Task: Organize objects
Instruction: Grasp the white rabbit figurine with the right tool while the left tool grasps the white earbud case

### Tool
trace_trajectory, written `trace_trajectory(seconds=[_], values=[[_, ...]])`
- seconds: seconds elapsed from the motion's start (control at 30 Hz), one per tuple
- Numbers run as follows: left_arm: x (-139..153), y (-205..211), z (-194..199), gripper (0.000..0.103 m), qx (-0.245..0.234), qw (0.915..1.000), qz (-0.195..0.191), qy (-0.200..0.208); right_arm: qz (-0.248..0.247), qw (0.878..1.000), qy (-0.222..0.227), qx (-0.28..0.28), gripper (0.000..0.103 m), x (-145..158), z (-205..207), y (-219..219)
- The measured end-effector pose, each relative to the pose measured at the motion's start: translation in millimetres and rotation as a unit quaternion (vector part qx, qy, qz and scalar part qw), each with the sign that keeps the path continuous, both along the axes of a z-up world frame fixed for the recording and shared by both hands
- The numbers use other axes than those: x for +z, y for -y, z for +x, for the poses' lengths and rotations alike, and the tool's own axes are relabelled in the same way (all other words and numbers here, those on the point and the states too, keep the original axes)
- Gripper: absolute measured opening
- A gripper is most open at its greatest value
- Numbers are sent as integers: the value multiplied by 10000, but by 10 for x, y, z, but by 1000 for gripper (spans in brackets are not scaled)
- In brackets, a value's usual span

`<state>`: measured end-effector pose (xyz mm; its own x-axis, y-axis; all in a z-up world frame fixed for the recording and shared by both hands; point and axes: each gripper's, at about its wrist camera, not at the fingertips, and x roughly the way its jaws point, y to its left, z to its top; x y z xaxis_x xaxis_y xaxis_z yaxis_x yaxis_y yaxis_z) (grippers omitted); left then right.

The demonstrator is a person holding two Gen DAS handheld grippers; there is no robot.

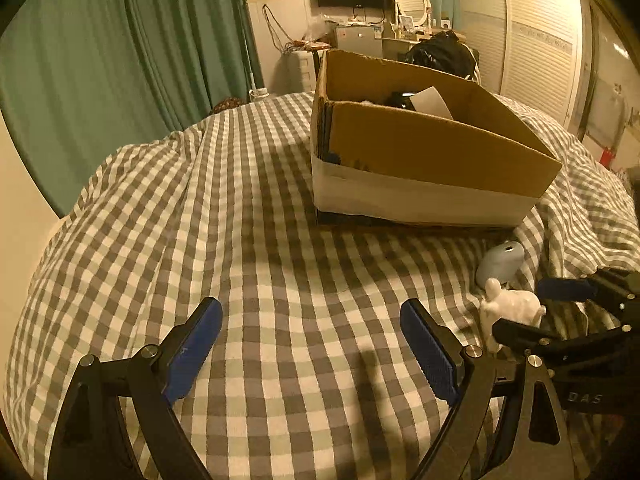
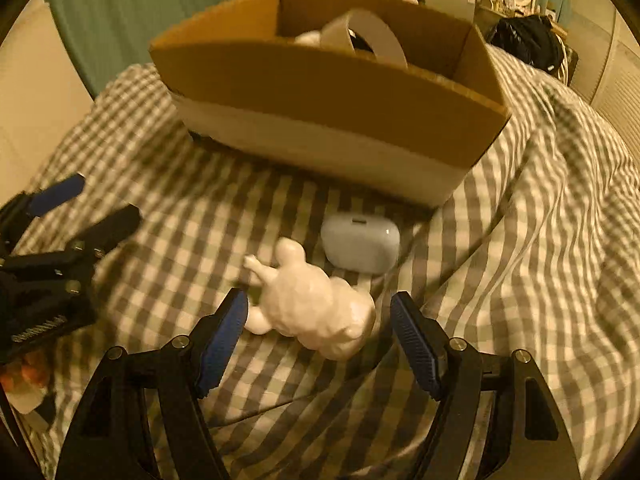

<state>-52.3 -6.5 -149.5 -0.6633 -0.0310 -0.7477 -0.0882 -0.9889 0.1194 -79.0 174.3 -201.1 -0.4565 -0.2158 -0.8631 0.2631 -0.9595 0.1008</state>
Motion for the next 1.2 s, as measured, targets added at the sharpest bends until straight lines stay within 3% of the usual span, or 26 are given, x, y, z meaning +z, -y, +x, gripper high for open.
trace_trajectory(seconds=[0.37, 0.47, 0.63, 0.9, 1.03, 1.2], values=[[-108, 24, -57, 93, 88, 9998, 19, 158, -54, 9985, 528, 156, 73, -258, -46, 5], [-116, 25, -41, 93, 144, 9997, -1, 186, -66, 9977, 619, 275, 65, -267, -14, 2], [-105, -35, -9, 93, 160, 9997, -72, 185, -120, 9994, 239, 216, 65, -51, 129, -88], [-144, -543, 15, 93, -196, 9993, 54, 324, -127, 9956, -804, -470, 65, 627, 217, -572], [-203, -873, -52, 93, -427, 9987, 40, 265, -2, 9915, -957, -880, 65, 695, 166, -827], [-350, -1241, -232, 93, -740, 9969, 27, 259, -204, 9907, -836, -1053, 65, 626, 79, -1044]])
